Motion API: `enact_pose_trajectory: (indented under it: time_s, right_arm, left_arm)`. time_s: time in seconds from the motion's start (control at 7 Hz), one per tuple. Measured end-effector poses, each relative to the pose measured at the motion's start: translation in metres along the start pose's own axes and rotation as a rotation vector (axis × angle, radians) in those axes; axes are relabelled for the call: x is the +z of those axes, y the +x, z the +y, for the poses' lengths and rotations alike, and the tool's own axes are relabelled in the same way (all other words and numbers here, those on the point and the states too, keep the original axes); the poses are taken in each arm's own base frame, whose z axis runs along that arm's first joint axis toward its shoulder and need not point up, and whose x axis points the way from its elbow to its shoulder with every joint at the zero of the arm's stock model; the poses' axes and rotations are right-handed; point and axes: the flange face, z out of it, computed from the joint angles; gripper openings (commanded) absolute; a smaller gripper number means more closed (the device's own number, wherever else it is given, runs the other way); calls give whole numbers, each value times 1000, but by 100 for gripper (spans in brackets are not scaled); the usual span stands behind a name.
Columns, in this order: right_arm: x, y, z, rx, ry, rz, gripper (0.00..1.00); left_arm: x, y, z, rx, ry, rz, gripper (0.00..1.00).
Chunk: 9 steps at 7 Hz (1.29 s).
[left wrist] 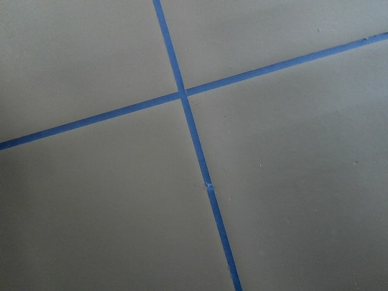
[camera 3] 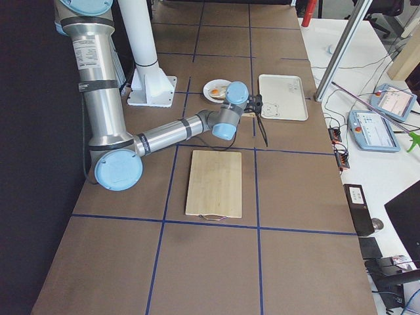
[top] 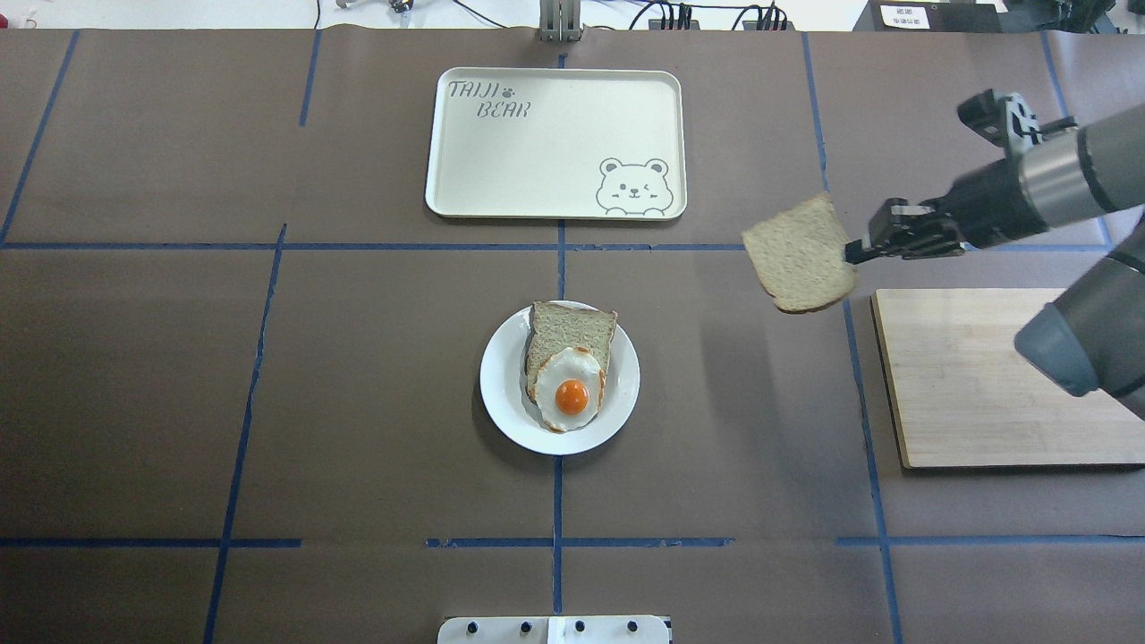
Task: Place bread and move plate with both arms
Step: 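Lift the bread slice with the right gripper and carry it toward the plate, then lower the bread onto the egg on the plate and open the right gripper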
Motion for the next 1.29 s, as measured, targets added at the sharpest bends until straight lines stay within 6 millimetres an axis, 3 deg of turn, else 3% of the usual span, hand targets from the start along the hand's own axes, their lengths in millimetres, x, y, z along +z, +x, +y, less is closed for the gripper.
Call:
enact_pose_trajectory:
  time_s: [0.29, 0.43, 0.57, 0.86, 1.29]
  right_arm:
    - [77, -122, 20, 57, 41, -22, 0]
    - [111, -159, 44, 94, 80, -24, 0]
    - [140, -178, 70, 122, 117, -22, 0]
    - [179, -189, 115, 145, 169, -12, 0]
    - [192, -172, 148, 176, 220, 10, 0]
  left_arm:
    - [0, 0, 0, 0, -1, 0, 100]
    - [0, 0, -1, 0, 0, 0, 100]
    - [0, 0, -1, 1, 0, 0, 100]
    - [-1, 1, -2, 3, 2, -1, 100]
    - [-3, 2, -4, 6, 5, -2, 100]
